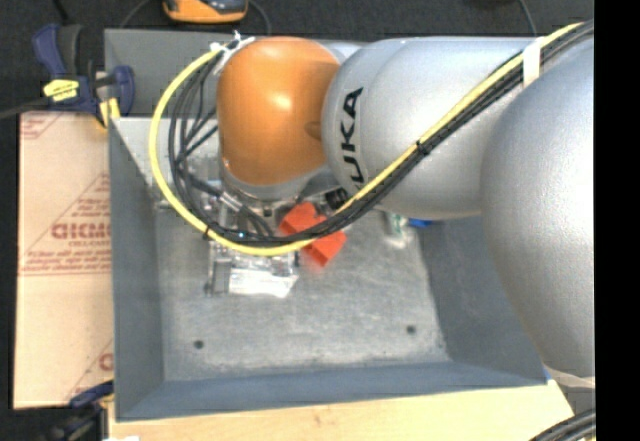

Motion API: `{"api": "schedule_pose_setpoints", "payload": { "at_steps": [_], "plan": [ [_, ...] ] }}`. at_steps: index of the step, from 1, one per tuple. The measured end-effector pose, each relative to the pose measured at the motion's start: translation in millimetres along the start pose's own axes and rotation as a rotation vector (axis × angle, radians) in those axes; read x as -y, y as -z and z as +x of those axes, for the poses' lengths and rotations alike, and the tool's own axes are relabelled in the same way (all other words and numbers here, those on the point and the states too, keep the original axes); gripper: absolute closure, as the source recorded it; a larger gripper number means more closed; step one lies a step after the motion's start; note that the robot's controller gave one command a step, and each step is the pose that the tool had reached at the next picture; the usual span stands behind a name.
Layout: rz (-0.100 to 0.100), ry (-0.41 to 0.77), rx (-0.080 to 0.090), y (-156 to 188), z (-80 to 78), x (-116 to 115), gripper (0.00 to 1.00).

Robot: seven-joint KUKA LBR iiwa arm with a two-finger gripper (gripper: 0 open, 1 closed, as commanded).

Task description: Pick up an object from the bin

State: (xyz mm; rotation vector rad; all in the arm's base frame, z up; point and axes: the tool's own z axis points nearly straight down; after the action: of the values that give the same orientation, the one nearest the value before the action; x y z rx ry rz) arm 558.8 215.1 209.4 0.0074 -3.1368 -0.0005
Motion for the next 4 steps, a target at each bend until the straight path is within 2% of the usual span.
{"api": "schedule_pose_setpoints", "payload": {
  "at_steps": [1,2,3,4],
  "plan": [
    [0.002,-0.23,0.002,-96.7,-24.8,83.1,0.0],
    [0.002,-0.156,0.005,-141.0,-49.7,99.8,0.0],
    [-0.002,-0.159,0.008,-138.2,-50.3,97.8,1.0],
    [-0.001,-0.133,0.011,-45.4,-39.9,98.5,1.0]
  ]
}}
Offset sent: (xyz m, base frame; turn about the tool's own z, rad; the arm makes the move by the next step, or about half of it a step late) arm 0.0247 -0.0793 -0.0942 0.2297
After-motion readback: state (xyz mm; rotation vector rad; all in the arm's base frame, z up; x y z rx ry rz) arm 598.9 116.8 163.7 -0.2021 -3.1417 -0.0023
